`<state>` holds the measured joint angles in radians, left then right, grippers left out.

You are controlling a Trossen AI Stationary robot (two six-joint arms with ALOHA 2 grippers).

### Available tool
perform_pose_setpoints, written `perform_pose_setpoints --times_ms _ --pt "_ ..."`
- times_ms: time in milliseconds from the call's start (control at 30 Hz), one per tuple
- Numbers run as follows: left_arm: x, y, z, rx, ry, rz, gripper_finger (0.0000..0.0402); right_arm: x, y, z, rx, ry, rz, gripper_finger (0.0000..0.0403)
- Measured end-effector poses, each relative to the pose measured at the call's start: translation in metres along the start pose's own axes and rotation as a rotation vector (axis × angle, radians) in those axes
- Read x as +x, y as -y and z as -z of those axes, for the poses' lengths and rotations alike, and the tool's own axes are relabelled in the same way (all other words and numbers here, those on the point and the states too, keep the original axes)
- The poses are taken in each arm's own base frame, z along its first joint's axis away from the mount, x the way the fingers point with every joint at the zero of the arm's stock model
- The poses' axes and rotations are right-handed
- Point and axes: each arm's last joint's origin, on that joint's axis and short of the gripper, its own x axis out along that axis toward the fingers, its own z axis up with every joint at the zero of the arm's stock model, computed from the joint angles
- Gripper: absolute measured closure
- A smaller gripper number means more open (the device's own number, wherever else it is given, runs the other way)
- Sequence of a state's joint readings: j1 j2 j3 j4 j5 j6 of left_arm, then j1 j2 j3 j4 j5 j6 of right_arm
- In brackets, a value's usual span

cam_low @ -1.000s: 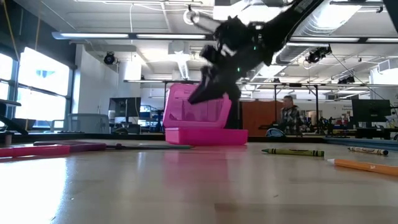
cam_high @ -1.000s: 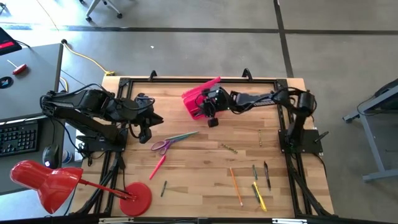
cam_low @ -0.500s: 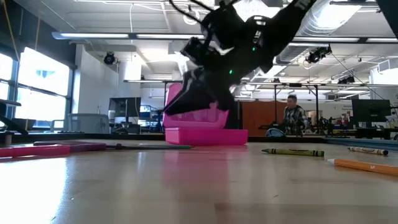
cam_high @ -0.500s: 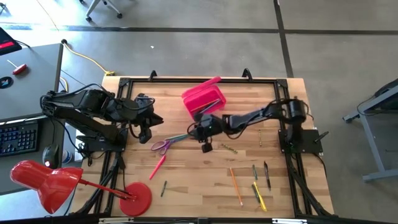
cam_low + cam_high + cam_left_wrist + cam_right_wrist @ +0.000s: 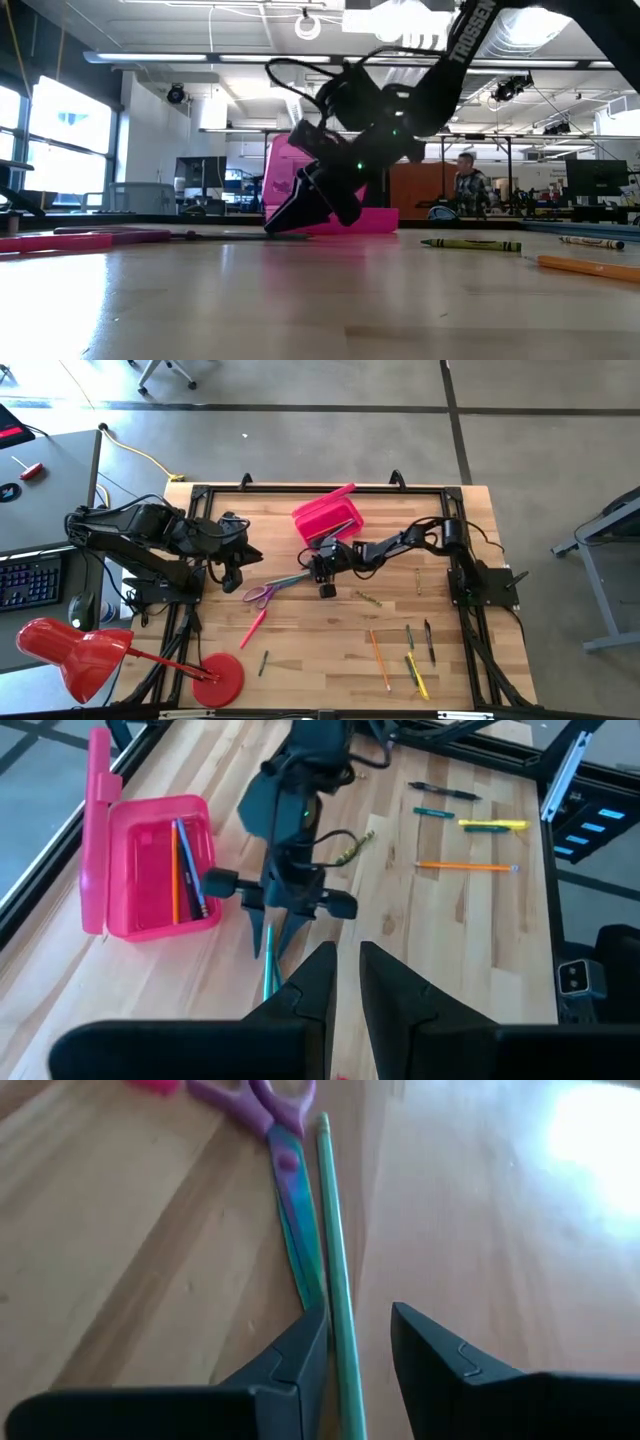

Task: Pick & place school supplies into a supply box
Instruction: Put the green pencil into the pink supply box

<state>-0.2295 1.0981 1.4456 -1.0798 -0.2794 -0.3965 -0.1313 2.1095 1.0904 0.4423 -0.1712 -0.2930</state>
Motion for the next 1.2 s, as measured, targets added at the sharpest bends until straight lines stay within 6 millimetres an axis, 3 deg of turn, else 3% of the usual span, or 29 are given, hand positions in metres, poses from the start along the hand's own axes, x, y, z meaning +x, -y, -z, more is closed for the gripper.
perform_pose_setpoints --times_ms 400,700,867,1200 --pt "0.0 0.0 0.0 0.0 0.0 0.0 0.0321 0.011 0.006 0.021 0.015 -0.028 -0.039 0.0314" --pt "0.0 0.0 0.0 0.0 0.0 -0.001 0.0321 0.012 0.001 0.024 0.034 -0.043 -0.116 0.0392" --pt "0.0 0.0 0.0 0.0 0.0 -0.001 0.0321 0.005 0.001 0.015 0.029 -0.033 -0.123 0.039" --pt "0.0 0.0 0.0 0.0 0.0 -0.001 0.0321 -0.029 0.005 -0.022 -0.024 -0.005 -0.12 0.0396"
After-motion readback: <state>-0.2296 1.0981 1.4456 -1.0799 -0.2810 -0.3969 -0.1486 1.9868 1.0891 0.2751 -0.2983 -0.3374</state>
